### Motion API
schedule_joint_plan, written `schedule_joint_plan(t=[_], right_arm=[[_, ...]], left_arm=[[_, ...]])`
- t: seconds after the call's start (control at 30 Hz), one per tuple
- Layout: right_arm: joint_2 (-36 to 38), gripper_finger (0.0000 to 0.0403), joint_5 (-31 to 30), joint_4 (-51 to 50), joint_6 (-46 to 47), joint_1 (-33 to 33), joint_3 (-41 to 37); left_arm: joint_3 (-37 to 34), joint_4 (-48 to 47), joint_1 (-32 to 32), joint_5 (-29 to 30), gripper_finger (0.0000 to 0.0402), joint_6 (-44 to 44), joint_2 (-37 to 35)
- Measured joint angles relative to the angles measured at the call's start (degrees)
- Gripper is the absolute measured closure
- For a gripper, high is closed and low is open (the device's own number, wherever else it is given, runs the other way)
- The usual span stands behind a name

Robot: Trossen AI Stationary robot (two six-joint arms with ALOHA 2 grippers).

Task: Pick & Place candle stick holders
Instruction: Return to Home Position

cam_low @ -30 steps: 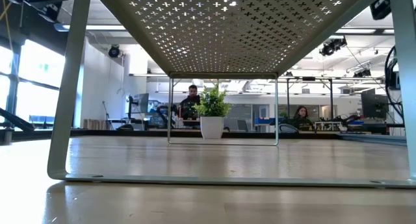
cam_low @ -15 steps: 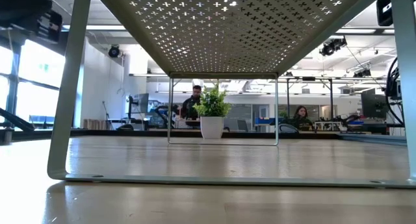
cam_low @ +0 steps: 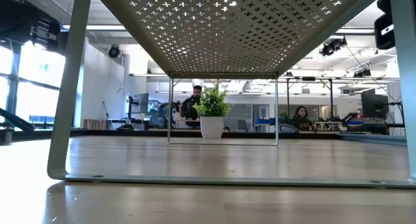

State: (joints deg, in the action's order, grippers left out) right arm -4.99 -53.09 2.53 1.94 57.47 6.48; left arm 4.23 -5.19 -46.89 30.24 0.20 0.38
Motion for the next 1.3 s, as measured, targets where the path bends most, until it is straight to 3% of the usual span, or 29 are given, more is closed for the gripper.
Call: schedule_joint_plan(t=[0.17,0.4,0.77,0.97,1.1,1.3], right_arm=[[0.00,0.0402,6.76,9.10,-3.97,-5.73,-5.50],[0.17,0.0402,17.12,9.07,-3.48,-15.01,-5.88],[0.20,0.0399,31.58,7.97,-5.48,-32.11,-5.88],[0.26,0.0402,33.07,4.90,-6.48,-38.97,-5.88],[0.26,0.0399,37.34,3.82,-5.55,-42.44,-5.88],[2.79,0.0401,38.74,-6.49,-3.99,-44.66,-1.32]], left_arm=[[-0.02,-0.30,0.00,-0.45,0.0401,0.89,0.00],[-0.02,-0.67,0.00,-2.49,0.0401,1.34,0.00],[-0.30,1.38,0.02,-0.89,0.0401,7.17,0.00],[-0.35,1.88,0.02,2.56,0.0401,9.88,0.00],[-0.35,1.90,0.07,4.44,0.0401,10.13,0.00],[-0.35,1.95,0.05,4.59,0.0401,8.60,0.00]])
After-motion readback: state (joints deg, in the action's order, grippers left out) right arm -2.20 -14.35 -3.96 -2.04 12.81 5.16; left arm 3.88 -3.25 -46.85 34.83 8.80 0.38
